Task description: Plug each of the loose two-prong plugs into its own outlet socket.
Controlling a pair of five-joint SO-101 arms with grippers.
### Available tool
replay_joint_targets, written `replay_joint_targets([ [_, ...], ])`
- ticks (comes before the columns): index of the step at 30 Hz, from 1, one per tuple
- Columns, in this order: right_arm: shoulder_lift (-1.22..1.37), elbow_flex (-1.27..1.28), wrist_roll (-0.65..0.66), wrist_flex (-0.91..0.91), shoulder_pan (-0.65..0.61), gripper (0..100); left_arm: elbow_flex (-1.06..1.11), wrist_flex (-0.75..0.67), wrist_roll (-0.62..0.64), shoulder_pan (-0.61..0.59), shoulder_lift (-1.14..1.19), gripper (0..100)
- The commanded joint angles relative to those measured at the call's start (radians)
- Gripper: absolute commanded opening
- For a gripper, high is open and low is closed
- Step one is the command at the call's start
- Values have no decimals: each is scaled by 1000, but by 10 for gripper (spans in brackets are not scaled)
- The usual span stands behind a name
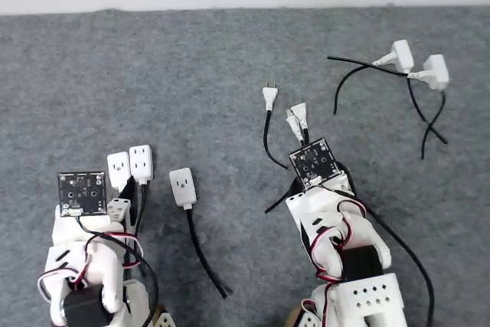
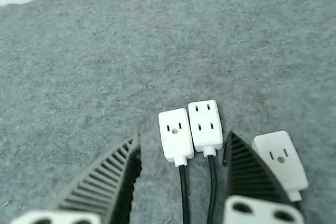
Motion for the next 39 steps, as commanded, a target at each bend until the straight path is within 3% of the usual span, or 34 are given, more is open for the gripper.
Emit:
replay_joint_targets([
  [1, -15, -5, 3, -24, -5, 252, -65, 5, -18, -6, -23, 244],
  [9, -15, -5, 3, -22, -7, 252, -165, 34, -61, -6, -23, 243],
  [17, -15, -5, 2, -16, -7, 252, 97, -216, -58, -6, -20, 246],
  [30, -4, -46, 3, -99, -4, 252, 147, -250, 34, -29, -20, 246],
  [39, 470, -356, 2, -148, 2, 251, 166, -293, 71, -97, -20, 246],
])
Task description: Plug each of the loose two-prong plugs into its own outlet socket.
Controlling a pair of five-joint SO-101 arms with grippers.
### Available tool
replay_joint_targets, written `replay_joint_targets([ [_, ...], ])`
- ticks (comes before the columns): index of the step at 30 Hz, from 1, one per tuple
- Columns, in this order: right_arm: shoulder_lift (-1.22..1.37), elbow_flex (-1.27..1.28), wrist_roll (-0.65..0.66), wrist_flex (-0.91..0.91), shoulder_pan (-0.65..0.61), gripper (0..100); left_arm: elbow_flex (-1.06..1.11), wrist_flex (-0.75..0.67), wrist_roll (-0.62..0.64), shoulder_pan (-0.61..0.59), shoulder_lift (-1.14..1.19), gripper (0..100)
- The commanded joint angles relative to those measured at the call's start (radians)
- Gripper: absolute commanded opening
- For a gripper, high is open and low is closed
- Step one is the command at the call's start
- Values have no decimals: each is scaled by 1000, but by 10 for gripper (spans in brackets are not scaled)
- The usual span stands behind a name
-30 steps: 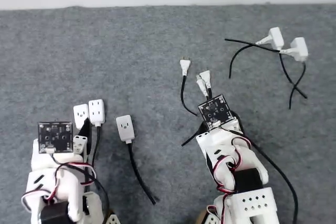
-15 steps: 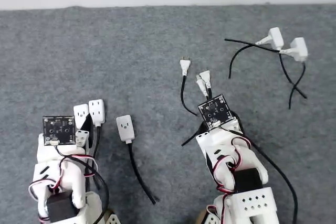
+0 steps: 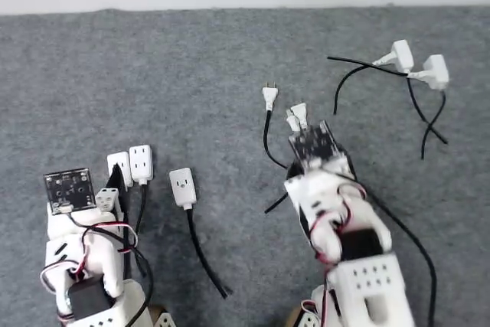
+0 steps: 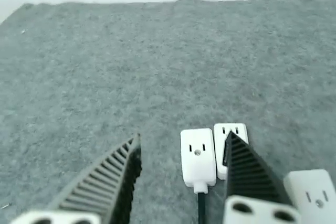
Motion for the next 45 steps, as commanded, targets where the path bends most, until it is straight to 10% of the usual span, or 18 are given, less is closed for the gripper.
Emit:
replay_joint_targets([
  [1, 298, -215, 2, -84, 2, 251, -12, -26, 14, -9, -20, 246],
  [26, 1184, -601, 11, -346, -31, 251, -7, -9, 14, -9, -20, 246],
  [45, 1359, -790, 75, -335, 5, 251, -7, -5, 12, -12, -20, 246],
])
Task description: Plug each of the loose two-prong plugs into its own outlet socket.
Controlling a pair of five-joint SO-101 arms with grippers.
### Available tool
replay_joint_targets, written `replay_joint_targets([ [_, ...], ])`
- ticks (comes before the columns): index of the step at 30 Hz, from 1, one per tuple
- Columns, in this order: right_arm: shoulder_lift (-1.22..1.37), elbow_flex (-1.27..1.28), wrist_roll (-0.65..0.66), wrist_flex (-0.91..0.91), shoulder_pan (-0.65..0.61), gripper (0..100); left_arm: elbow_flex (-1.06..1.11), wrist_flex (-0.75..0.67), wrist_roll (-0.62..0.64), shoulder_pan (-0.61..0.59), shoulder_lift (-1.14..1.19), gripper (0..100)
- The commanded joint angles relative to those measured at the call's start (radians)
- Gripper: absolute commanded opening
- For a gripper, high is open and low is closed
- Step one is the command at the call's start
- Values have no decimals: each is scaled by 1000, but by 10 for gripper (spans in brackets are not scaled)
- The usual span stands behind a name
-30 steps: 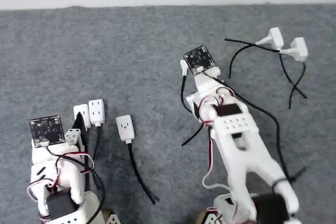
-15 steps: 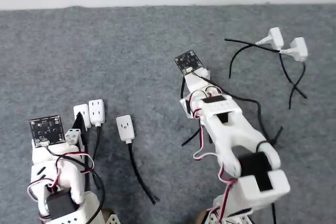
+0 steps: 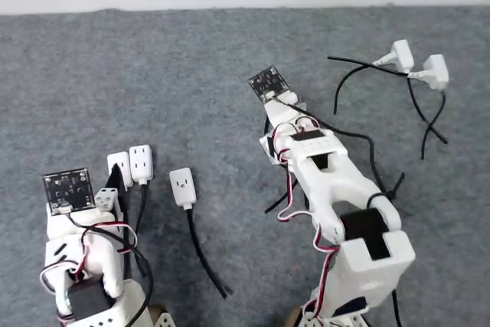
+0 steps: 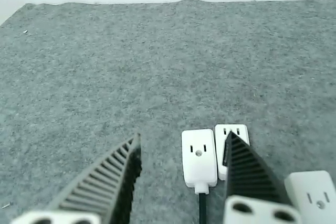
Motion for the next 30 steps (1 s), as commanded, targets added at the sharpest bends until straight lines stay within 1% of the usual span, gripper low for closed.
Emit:
replay_joint_targets([
  [1, 33, -106, 20, -10, 31, 251, -7, -5, 11, -6, -20, 246],
  [7, 53, -129, 20, -10, 44, 245, -7, -5, 11, -5, -20, 246],
  [9, 54, -129, 21, -10, 44, 197, -7, -5, 11, -5, -20, 246],
  [13, 56, -130, 25, -12, 45, 54, -7, -5, 11, -6, -20, 246],
  [15, 56, -130, 25, -12, 45, 23, -7, -5, 11, -8, -20, 246],
  [18, 58, -127, 21, -10, 45, 40, -8, 3, 11, -9, -20, 246],
  [24, 58, -123, 20, 2, 45, 120, -18, 21, 11, -9, -20, 246],
  [30, 58, -127, 20, 51, 42, 129, -18, 21, 9, -9, -20, 246],
])
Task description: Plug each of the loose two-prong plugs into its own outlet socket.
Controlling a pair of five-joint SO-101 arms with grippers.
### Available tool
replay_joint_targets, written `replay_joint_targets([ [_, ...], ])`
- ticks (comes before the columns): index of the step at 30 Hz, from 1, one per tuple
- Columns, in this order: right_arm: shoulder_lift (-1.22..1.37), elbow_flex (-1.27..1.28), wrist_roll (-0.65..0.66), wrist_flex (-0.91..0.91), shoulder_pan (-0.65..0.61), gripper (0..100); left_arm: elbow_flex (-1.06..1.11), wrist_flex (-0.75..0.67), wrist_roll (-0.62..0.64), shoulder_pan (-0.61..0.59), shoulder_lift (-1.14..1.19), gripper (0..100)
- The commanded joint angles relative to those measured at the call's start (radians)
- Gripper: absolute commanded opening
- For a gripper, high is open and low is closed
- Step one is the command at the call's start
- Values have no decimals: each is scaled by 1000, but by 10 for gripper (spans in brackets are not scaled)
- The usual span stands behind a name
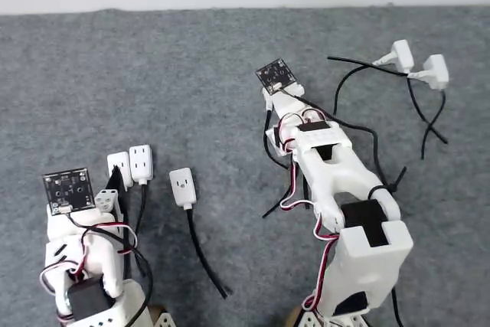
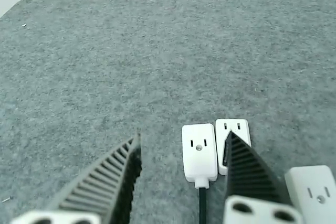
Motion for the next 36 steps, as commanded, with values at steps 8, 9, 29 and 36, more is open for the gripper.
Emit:
replay_joint_targets([
  [8, 42, -63, 9, 21, 2, 129, -21, 2, 9, -5, -20, 246],
  [9, 59, -81, 9, 33, 2, 128, -21, 2, 9, -5, -20, 246],
  [29, 168, -351, 5, 395, 24, 8, -16, -5, 9, -2, -20, 246],
  [36, -105, -239, 12, 504, -81, 8, 22, -57, -23, 2, -20, 246],
])
